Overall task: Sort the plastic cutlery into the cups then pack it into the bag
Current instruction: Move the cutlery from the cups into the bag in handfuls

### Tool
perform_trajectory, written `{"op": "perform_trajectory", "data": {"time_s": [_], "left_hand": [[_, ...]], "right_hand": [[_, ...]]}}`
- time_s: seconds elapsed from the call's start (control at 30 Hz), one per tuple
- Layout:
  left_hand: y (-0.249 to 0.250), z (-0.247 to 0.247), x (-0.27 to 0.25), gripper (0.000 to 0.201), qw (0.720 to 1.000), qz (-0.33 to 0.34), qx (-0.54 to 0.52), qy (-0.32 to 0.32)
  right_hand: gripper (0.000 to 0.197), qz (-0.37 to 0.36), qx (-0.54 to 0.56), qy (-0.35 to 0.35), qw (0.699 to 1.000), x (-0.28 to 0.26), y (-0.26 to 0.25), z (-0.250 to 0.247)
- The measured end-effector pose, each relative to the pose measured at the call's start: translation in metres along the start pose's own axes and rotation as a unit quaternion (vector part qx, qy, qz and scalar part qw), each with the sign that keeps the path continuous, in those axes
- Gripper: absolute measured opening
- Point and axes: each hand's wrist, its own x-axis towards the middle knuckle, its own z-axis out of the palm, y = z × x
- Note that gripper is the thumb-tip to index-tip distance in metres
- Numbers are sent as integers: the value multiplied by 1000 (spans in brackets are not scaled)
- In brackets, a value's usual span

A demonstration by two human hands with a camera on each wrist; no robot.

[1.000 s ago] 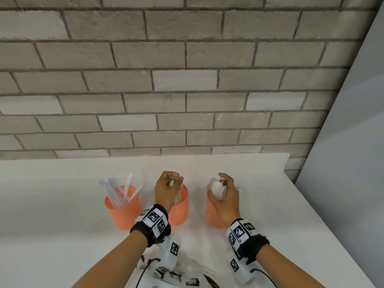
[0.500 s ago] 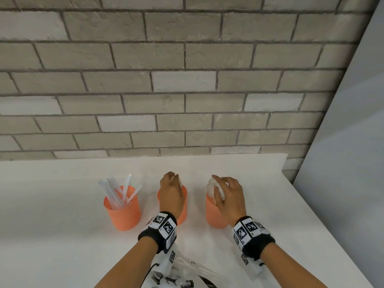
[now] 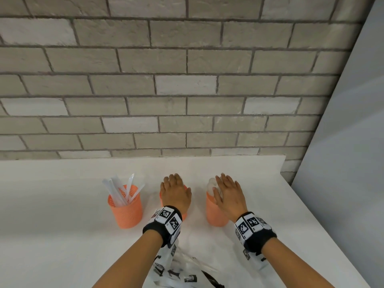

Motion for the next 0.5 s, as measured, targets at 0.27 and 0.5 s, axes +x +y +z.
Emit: {"op": "perform_trajectory", "data": {"time_s": [0.27,0.5], "left_hand": [[-3,-40,-10,78,982,11,-179,-63],[-27,-88,-37,35,948,73,-309,-20]], "right_hand": [[67,-16,85,39,995,-19,-23,-24],[13,-151,312,-26,937,-64,-86,-38]]}}
